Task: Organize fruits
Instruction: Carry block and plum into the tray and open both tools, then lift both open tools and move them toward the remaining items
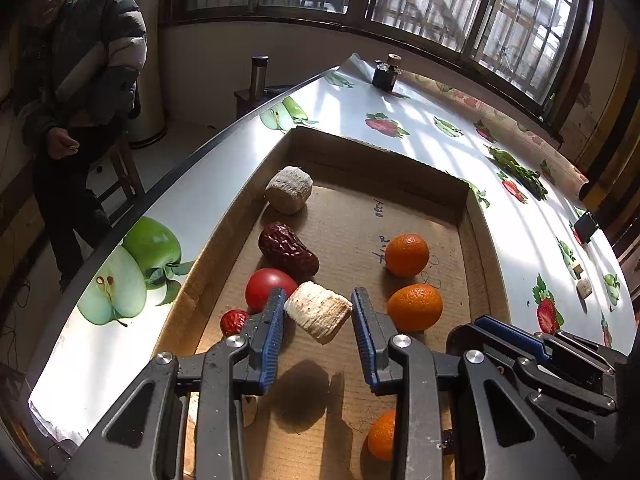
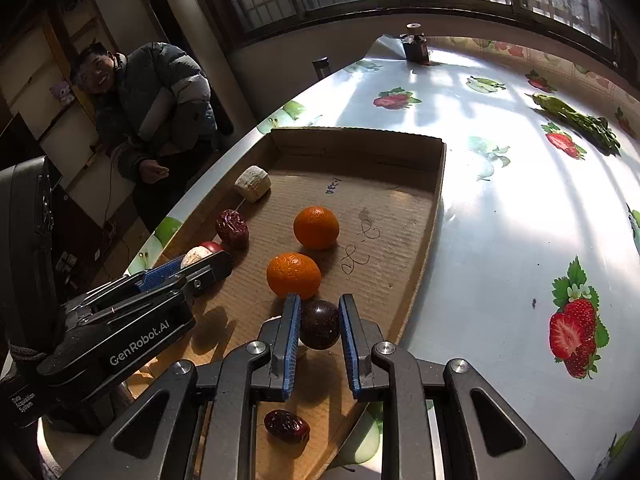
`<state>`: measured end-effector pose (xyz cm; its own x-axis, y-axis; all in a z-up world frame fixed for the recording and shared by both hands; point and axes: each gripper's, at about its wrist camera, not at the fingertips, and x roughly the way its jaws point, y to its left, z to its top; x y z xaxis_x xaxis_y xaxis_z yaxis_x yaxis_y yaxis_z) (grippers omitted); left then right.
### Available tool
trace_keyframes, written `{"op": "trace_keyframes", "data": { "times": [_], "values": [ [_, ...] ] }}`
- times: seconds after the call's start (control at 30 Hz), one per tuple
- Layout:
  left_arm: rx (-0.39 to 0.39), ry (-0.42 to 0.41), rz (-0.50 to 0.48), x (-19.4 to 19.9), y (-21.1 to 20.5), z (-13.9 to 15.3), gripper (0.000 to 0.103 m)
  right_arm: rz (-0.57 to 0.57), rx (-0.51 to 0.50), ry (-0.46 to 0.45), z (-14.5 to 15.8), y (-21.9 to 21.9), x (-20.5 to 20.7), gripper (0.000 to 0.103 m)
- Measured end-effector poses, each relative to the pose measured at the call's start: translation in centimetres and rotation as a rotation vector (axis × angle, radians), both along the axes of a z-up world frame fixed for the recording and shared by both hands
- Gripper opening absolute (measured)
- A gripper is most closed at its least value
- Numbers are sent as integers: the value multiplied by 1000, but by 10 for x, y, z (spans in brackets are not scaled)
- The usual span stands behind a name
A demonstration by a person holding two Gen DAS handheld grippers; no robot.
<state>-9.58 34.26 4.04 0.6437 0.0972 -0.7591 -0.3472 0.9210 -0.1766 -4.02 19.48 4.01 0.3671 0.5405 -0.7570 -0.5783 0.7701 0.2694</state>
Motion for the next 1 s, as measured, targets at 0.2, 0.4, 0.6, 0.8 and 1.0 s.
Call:
{"op": "trace_keyframes", "data": {
  "times": [0.2,0.4,0.6,0.8,1.0],
  "values": [
    [-9,-27,17,-6,6,7,40,-1,-26,-25,-2,5,-3,22],
    [50,-59,62,-18,5,24,58,-27,1,-22,4,-4,-8,29],
    [164,-67,122,-27,-6,40,78,-82,63,-24,16,-25,-16,38],
    [219,-93,120,-37,-21,53,81,-113,97,-37,26,-41,-30,46],
    [240,-122,102,-46,-36,65,81,-120,105,-60,33,-51,-44,50]
  ]
}}
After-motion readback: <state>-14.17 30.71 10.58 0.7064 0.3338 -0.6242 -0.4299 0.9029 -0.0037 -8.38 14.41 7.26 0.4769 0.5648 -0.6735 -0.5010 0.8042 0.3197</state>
